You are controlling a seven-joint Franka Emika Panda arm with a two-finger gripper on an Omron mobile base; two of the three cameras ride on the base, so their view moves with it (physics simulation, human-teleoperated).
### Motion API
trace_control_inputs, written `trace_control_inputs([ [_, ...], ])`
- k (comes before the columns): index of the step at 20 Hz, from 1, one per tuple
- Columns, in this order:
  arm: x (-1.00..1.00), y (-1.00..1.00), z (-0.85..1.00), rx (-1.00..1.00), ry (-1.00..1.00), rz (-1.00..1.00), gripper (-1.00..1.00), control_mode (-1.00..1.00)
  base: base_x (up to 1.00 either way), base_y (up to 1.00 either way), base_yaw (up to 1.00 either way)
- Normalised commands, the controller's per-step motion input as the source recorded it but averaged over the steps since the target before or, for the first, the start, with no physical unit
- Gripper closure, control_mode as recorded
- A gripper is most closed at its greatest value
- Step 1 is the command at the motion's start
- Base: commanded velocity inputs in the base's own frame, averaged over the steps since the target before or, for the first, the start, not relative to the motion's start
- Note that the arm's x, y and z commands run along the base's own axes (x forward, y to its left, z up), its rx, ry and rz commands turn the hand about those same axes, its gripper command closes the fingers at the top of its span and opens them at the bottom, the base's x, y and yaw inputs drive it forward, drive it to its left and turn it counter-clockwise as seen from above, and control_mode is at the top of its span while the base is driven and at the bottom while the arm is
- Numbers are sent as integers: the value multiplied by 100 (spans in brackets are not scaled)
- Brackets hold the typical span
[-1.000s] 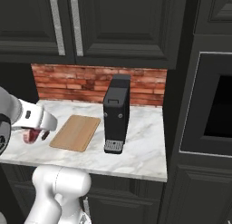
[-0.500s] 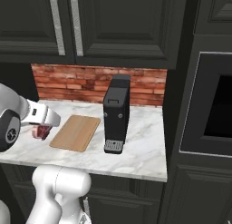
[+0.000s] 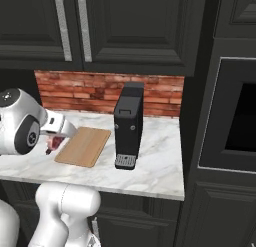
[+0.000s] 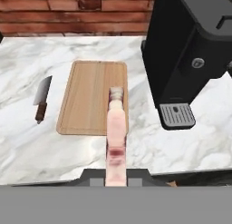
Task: Retrieve the steak from the fridge and place it on the cutting board.
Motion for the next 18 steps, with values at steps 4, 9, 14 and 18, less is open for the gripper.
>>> trace_control_inputs([
  [4, 61, 0, -44, 0, 0, 0, 100, -100, 0, 0, 0],
  [9, 51, 0, -49, 0, 0, 0, 100, -100, 0, 0, 0],
  [14, 51, 0, -50, 1, 0, 0, 100, -100, 0, 0, 0],
  [18, 42, -1, -42, 0, 0, 0, 100, -100, 0, 0, 0],
])
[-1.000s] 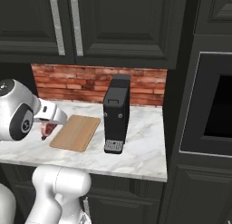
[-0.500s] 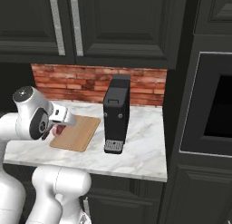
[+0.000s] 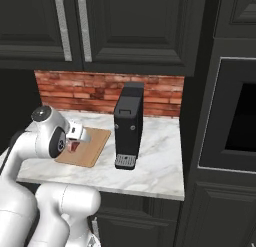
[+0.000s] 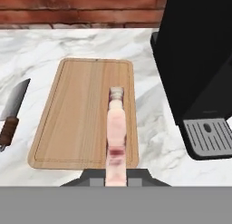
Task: Retrieve the steak from the fridge and place it on the cutting board.
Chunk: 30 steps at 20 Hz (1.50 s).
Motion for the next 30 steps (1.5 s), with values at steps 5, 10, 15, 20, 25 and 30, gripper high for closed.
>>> trace_control_inputs([
  [5, 32, -17, -50, 0, 3, 0, 100, -100, 0, 0, 0],
  [10, 28, -2, -26, 2, 0, 0, 100, -100, 0, 0, 0],
  [15, 26, 2, -16, 0, 0, 0, 100, -100, 0, 0, 0],
  [20, 21, 0, -22, 1, 0, 0, 100, -100, 0, 0, 0],
  [25, 16, 0, -22, 1, 0, 0, 100, -100, 0, 0, 0],
  [30, 10, 0, -28, 5, 0, 0, 100, -100, 0, 0, 0],
])
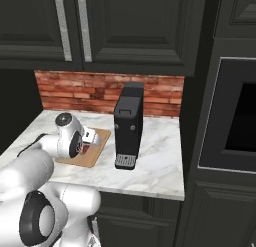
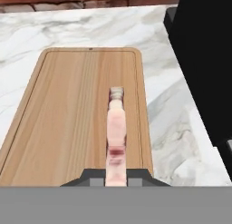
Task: Retrieve the steak from the fridge and place it on the cutting board.
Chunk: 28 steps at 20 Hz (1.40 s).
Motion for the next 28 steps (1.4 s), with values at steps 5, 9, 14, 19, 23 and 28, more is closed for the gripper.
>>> trace_control_inputs([
  [5, 9, 0, -30, 5, 0, 0, 100, -100, 0, 0, 0],
  [9, 10, 0, -22, 3, 0, 0, 100, -100, 0, 0, 0],
  [14, 16, 0, -47, -2, 0, 0, 100, -100, 0, 0, 0],
  [19, 14, 1, -28, -2, 0, 0, 100, -100, 0, 0, 0],
  [23, 7, 0, -1, 0, 0, 0, 100, -100, 0, 0, 0],
  [28, 6, 0, -5, 0, 0, 0, -100, -100, 0, 0, 0],
])
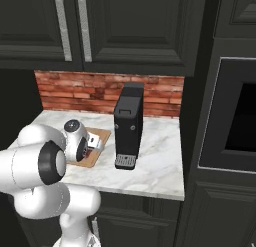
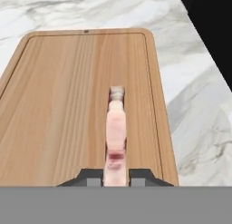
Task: Retrieve the steak from the fridge and place it on the cutting board.
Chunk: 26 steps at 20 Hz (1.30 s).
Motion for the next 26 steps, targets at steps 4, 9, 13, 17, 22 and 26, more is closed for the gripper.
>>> trace_control_inputs([
  [4, 7, 0, -5, 0, 0, 0, -100, -100, 0, 0, 0],
  [9, 1, 10, 0, 0, 0, 0, -100, -100, 0, 0, 0],
  [13, 0, 33, 1, 0, 0, -3, -100, -100, 0, 0, 0],
  [17, 0, 45, 0, 0, 0, -4, -100, -100, 0, 0, 0],
  [22, 0, 40, 0, 0, -1, -5, -100, -100, 0, 0, 0],
  [26, 0, 5, 0, 0, 0, -4, -100, -100, 0, 0, 0],
])
